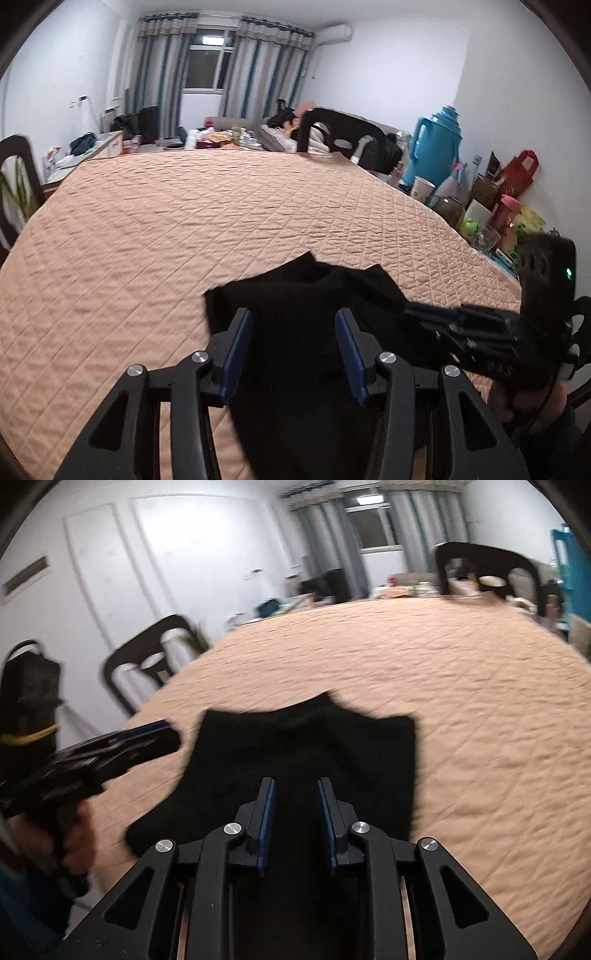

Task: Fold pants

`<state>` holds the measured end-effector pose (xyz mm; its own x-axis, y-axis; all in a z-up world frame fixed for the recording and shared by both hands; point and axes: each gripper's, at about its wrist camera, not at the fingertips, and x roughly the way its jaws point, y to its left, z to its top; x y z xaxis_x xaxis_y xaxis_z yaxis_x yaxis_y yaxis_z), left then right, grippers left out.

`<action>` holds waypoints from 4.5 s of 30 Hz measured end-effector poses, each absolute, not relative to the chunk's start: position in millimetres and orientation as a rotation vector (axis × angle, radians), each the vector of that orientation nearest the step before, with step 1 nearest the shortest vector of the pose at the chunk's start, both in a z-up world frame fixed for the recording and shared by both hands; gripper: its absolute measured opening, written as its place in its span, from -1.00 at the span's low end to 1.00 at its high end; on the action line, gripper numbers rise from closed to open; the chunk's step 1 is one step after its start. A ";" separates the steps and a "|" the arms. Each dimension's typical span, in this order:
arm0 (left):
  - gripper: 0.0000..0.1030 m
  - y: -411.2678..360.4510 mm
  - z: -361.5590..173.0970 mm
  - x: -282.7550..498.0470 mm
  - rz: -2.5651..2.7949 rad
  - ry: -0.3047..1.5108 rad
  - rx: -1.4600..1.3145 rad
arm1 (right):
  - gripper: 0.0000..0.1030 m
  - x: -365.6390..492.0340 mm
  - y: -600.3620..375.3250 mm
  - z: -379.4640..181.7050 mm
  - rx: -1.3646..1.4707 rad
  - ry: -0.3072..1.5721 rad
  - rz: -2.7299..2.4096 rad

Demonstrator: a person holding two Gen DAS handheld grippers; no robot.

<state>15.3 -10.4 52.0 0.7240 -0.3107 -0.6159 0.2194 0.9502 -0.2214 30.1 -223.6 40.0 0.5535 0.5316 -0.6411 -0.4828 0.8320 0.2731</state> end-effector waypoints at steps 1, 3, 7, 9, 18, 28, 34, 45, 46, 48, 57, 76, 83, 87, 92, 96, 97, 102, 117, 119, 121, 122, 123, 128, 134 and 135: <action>-0.03 -13.4 49.6 22.7 -0.301 0.715 -0.139 | -0.54 36.8 -226.2 39.9 0.063 0.779 0.580; -0.03 -16.3 38.4 40.0 -0.312 0.763 -0.152 | -0.54 49.6 -227.9 40.2 0.053 0.786 0.551; -0.04 -18.3 16.7 50.5 -0.270 0.809 -0.101 | -0.54 78.3 -237.6 23.5 0.033 0.855 0.508; -0.03 -19.6 14.8 47.8 -0.253 0.800 -0.066 | -0.58 87.6 -242.0 18.2 0.036 0.873 0.489; -0.03 -3.6 17.2 41.4 -0.267 0.784 -0.144 | -0.57 84.1 -258.0 23.1 0.110 0.853 0.490; -0.03 3.5 27.4 -24.7 -0.298 0.749 -0.156 | -0.55 7.5 -268.8 37.4 0.059 0.787 0.527; -0.02 -8.2 11.9 -41.1 -0.274 0.777 -0.106 | -0.55 -23.0 -254.0 26.8 -0.020 0.776 0.604; -0.03 3.6 15.7 -43.0 -0.224 0.782 -0.150 | -0.55 -28.0 -253.2 28.2 -0.045 0.762 0.583; -0.03 5.5 15.5 -42.5 -0.219 0.785 -0.158 | -0.55 -27.2 -254.5 28.6 -0.029 0.765 0.588; -0.03 8.0 16.6 -40.7 -0.209 0.793 -0.176 | -0.55 -25.6 -256.8 29.8 0.000 0.764 0.590; -0.03 3.5 24.0 -26.8 -0.183 0.779 -0.165 | -0.55 -7.3 -264.5 37.0 0.066 0.756 0.571; 0.10 17.3 6.5 22.5 -0.227 0.827 -0.271 | -0.27 44.7 -289.3 19.4 0.250 0.869 0.564; 0.15 24.7 1.3 32.0 -0.249 0.832 -0.342 | -0.27 57.4 -288.7 11.0 0.304 0.912 0.580; 0.19 28.0 -6.0 23.6 -0.273 0.842 -0.382 | -0.26 55.2 -288.3 5.1 0.332 0.934 0.586; 0.19 28.1 -7.1 5.4 -0.280 0.838 -0.406 | -0.26 44.7 -294.9 1.8 0.375 0.948 0.606; 0.19 23.5 -6.5 -5.9 -0.289 0.837 -0.405 | -0.26 33.9 -299.9 0.9 0.382 0.965 0.622; 0.19 22.6 -6.5 -7.6 -0.289 0.840 -0.410 | -0.23 31.0 -298.9 1.3 0.382 0.969 0.633; 0.23 19.5 -6.5 -1.0 -0.298 0.846 -0.401 | -0.23 26.1 -298.0 1.5 0.376 0.968 0.651; 0.22 27.5 -9.9 -10.6 -0.310 0.853 -0.510 | -0.26 31.7 -291.2 -0.1 0.403 0.963 0.674; 0.22 28.4 -10.4 -11.9 -0.303 0.859 -0.540 | -0.29 31.0 -291.3 -0.1 0.399 0.960 0.667; 0.22 26.5 -9.8 -8.4 -0.295 0.863 -0.528 | -0.33 33.5 -289.9 -0.6 0.396 0.956 0.665; 0.21 23.6 -8.6 -4.9 -0.289 0.865 -0.508 | -0.37 35.6 -288.7 -1.2 0.396 0.956 0.660; 0.17 21.5 -8.2 -2.1 -0.278 0.867 -0.486 | -0.37 38.0 -287.4 -1.9 0.401 0.958 0.658; -0.05 13.8 -4.9 2.0 -0.229 0.878 -0.404 | -0.52 39.0 -282.3 2.6 0.377 0.942 0.643; -0.29 10.3 1.7 -1.5 -0.233 0.861 -0.367 | -0.64 33.9 -276.9 10.3 0.329 0.924 0.620; -0.34 9.6 4.1 -2.1 -0.237 0.856 -0.357 | -0.65 33.7 -275.5 11.3 0.323 0.922 0.616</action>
<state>-2.1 9.6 4.1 0.6346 -0.3435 -0.6923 0.0605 0.9152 -0.3985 33.7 -275.5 11.3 0.4502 0.6208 -0.6418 -0.3549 0.7839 0.5094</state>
